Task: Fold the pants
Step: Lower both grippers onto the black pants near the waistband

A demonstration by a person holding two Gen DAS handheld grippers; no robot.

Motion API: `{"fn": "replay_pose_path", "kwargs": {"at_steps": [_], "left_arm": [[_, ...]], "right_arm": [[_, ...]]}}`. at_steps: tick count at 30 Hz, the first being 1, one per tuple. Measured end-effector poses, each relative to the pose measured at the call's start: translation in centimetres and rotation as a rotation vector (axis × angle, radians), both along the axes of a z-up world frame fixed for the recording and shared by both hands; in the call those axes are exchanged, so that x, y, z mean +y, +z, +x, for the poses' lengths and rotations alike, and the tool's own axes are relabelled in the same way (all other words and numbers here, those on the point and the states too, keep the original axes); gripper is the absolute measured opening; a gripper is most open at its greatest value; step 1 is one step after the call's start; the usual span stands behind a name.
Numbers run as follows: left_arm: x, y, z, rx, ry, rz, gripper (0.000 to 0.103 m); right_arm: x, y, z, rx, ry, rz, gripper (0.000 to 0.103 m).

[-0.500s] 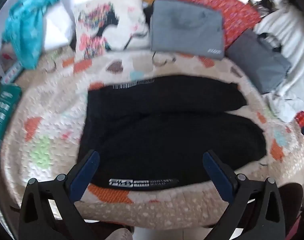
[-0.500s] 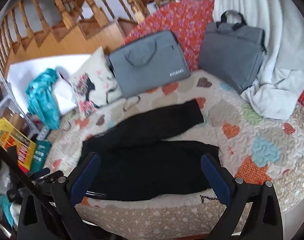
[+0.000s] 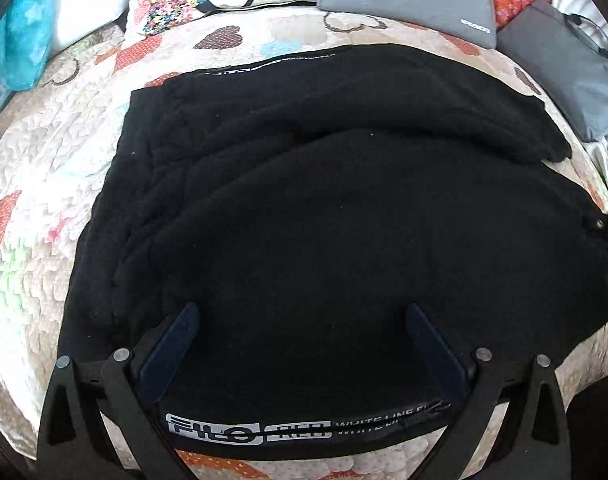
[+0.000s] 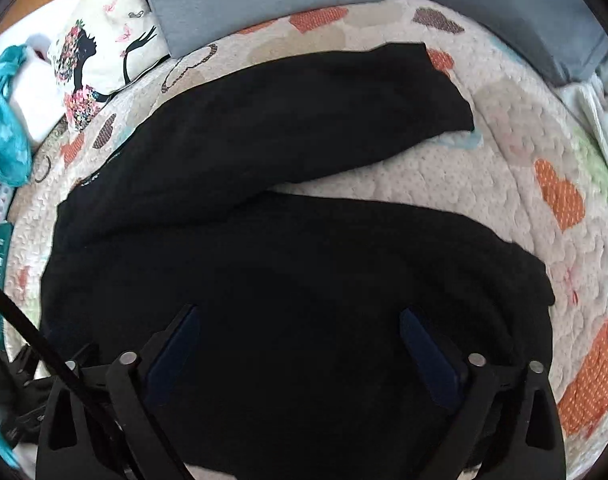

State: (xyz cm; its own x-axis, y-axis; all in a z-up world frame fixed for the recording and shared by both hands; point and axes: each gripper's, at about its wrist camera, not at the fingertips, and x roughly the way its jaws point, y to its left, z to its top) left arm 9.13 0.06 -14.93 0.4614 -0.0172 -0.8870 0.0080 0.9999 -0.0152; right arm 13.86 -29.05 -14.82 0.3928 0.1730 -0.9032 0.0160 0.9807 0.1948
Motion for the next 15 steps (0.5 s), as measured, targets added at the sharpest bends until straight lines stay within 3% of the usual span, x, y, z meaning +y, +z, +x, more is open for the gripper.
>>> {"fn": "replay_pose_path", "kwargs": {"at_steps": [3,4,5,7,9,11,13,15], "left_arm": [[0.0,0.3,-0.3,0.024,-0.031,-0.005,0.102],[0.0,0.8,-0.4,0.023,-0.043,-0.021,0.089],[0.3,1.7,-0.4,0.012,-0.045,-0.045,0.066],[1.3,3.8,0.3,-0.007,-0.062,-0.127,0.048],[3.2,5.6,1.2,-0.028,-0.046,-0.191,0.048],[5.7,7.3,3.2,-0.059,0.007,-0.164,0.048],[9.2,7.9,5.8,-0.076,0.079,-0.156,0.048],[13.2,6.9,8.9,-0.035,0.149,-0.202,0.048]], "right_arm": [[0.1,0.0,0.2,-0.019,-0.03,-0.006,0.103],[0.1,0.1,0.1,-0.026,-0.048,0.022,0.103],[-0.1,0.2,0.1,-0.031,-0.071,0.052,0.103],[-0.3,0.1,0.5,-0.004,-0.09,0.111,0.103],[0.2,0.3,0.9,0.026,-0.069,0.13,0.103],[0.2,0.9,1.0,0.041,-0.038,0.121,0.103],[0.3,2.3,1.4,0.03,-0.053,0.103,0.09],[0.1,4.5,2.0,-0.042,-0.078,0.089,0.086]]}}
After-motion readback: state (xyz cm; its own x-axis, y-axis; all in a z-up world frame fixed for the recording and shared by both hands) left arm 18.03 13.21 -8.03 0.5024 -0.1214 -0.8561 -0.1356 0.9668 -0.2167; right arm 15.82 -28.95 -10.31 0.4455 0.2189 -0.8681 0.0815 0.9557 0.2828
